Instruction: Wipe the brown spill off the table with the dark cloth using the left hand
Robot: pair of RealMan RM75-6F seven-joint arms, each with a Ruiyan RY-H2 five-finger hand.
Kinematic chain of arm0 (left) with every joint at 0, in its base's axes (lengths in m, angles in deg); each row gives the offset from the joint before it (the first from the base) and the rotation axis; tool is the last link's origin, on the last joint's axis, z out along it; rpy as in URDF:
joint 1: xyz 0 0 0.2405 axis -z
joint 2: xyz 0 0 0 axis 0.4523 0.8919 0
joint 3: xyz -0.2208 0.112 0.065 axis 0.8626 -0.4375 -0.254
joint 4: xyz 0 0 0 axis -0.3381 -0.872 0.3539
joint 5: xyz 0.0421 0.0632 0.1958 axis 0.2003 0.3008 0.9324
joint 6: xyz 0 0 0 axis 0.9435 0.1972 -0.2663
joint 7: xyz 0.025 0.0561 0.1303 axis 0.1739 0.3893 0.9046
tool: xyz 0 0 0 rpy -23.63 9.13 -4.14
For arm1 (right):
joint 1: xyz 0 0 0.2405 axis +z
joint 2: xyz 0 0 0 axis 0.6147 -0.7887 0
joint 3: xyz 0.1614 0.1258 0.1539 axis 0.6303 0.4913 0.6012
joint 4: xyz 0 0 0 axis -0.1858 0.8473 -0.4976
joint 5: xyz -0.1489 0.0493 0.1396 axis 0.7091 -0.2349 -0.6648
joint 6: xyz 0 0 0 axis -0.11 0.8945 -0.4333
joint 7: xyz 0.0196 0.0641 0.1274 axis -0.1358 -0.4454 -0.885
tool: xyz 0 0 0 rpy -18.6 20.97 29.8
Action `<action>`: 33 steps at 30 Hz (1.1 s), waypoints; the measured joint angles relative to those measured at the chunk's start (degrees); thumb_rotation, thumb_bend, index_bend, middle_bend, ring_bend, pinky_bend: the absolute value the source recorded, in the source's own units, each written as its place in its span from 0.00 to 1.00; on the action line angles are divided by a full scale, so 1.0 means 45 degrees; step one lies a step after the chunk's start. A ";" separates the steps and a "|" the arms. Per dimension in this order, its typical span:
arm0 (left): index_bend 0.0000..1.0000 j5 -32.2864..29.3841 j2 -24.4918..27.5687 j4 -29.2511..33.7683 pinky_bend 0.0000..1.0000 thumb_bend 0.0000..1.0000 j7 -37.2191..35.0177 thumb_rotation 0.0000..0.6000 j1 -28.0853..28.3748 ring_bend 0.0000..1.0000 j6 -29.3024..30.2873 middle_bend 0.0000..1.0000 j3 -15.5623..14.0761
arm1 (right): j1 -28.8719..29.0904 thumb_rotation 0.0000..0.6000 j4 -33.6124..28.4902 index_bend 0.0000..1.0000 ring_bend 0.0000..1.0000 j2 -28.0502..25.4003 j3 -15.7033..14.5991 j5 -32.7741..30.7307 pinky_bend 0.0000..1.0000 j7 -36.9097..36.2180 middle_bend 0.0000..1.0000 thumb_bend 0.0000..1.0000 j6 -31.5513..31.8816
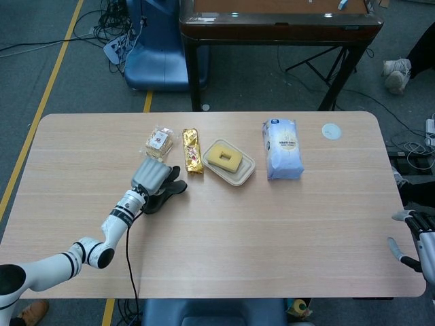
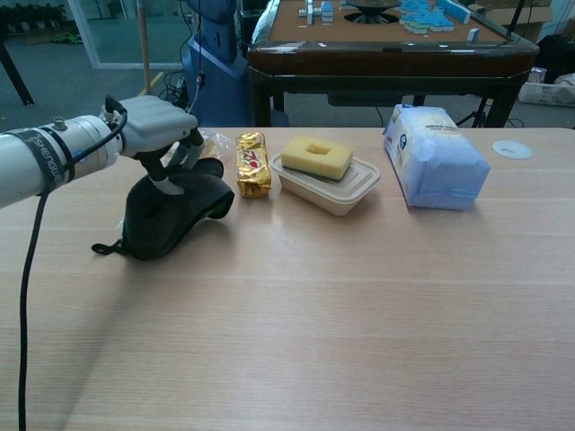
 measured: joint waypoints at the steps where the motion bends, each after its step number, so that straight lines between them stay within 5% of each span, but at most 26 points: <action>1: 0.42 -0.0004 0.0002 -0.0030 0.83 0.19 -0.0111 1.00 0.0002 0.51 0.0036 0.47 0.0051 | 0.0001 1.00 -0.0004 0.36 0.28 -0.0001 0.0010 -0.0008 0.33 0.0000 0.34 0.39 0.0004; 5: 0.01 -0.0387 0.0001 -0.0086 0.49 0.18 -0.0700 1.00 -0.0036 0.12 0.0006 0.04 0.0329 | -0.0002 1.00 -0.0023 0.36 0.28 -0.0029 0.0007 -0.0029 0.33 0.0022 0.34 0.39 -0.0017; 9: 0.00 -0.1031 0.0065 0.0122 0.24 0.15 -0.0687 1.00 -0.0119 0.00 -0.0140 0.00 0.0456 | -0.0004 1.00 -0.0066 0.36 0.28 -0.0057 0.0014 -0.0021 0.33 0.0045 0.34 0.39 -0.0001; 19: 0.00 -0.1519 0.1179 0.2325 0.22 0.15 -0.1234 1.00 -0.1033 0.00 0.0329 0.00 0.0362 | 0.0121 1.00 -0.0082 0.36 0.28 -0.0117 0.0029 -0.0053 0.33 0.0075 0.34 0.39 -0.0254; 33: 0.00 -0.0279 0.4037 0.6005 0.22 0.15 -0.2278 1.00 -0.4493 0.01 0.4040 0.00 -0.1202 | 0.1051 1.00 -0.0080 0.36 0.28 -0.0446 0.0042 0.0364 0.33 -0.0355 0.34 0.37 -0.1422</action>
